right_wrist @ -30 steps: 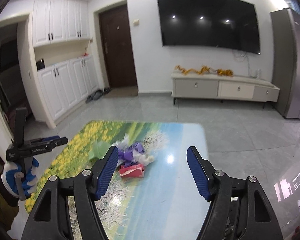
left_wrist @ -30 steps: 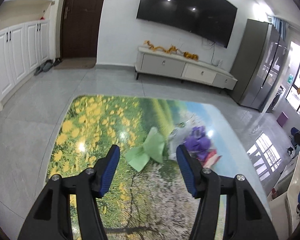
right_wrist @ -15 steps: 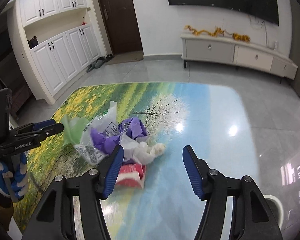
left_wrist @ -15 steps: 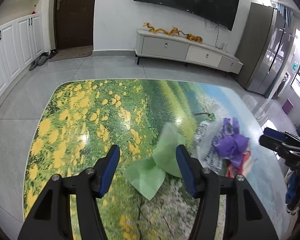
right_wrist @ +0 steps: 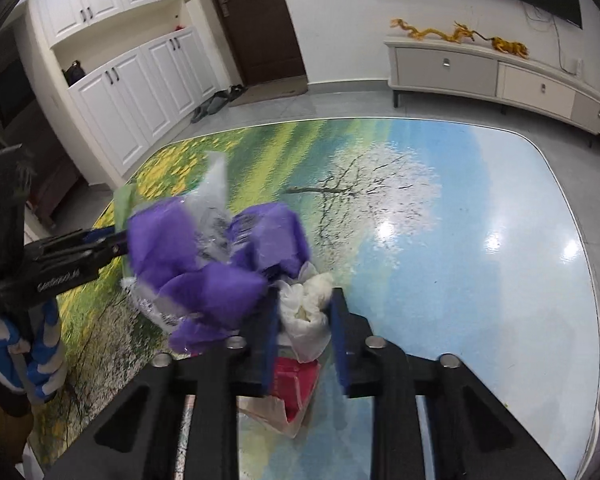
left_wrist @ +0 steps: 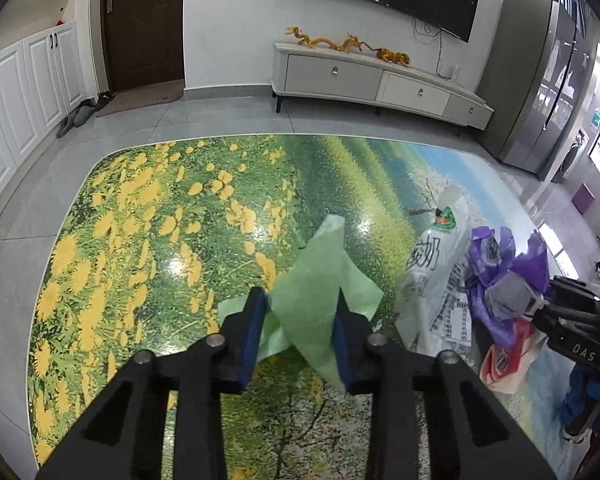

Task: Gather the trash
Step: 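Grasp the green tissue with the left tool while the right tool grasps a white tissue, then carry the green and white tissues over the bin and open both tools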

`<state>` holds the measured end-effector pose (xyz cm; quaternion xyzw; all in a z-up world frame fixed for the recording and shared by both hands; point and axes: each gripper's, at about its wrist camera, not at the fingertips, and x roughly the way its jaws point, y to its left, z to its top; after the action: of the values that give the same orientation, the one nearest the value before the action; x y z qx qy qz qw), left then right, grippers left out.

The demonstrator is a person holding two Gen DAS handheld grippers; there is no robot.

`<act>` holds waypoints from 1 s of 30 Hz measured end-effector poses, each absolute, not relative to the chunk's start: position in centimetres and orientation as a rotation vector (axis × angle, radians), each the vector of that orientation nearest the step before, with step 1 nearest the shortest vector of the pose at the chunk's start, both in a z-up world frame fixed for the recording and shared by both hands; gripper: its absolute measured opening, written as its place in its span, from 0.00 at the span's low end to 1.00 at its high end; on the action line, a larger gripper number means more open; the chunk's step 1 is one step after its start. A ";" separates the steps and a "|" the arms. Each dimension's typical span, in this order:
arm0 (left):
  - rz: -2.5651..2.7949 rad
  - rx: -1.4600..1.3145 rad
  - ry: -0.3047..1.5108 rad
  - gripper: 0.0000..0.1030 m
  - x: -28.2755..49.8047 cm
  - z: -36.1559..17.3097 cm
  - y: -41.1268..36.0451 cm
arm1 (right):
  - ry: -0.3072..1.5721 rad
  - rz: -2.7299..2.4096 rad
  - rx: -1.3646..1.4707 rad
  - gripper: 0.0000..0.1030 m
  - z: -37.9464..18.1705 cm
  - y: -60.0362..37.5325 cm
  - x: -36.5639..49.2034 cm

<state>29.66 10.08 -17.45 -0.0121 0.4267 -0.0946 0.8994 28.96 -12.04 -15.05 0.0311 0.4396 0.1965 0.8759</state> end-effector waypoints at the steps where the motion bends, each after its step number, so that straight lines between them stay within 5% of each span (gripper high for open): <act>1: -0.188 -0.013 0.879 0.26 29.4 -17.5 10.1 | 0.918 0.409 0.066 0.18 -15.1 -12.2 28.8; 15: -0.152 -0.076 0.853 0.23 22.6 -15.6 13.1 | 0.889 0.326 0.105 0.17 -12.6 -18.1 21.4; 30: -0.275 -0.078 0.628 0.23 12.3 -4.3 9.1 | 0.638 0.341 0.130 0.17 -2.7 -21.9 9.8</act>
<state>12.34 9.05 -4.34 -0.0381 0.3079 -0.1349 0.9410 9.79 -21.89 -2.69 0.0634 0.3120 0.1669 0.9332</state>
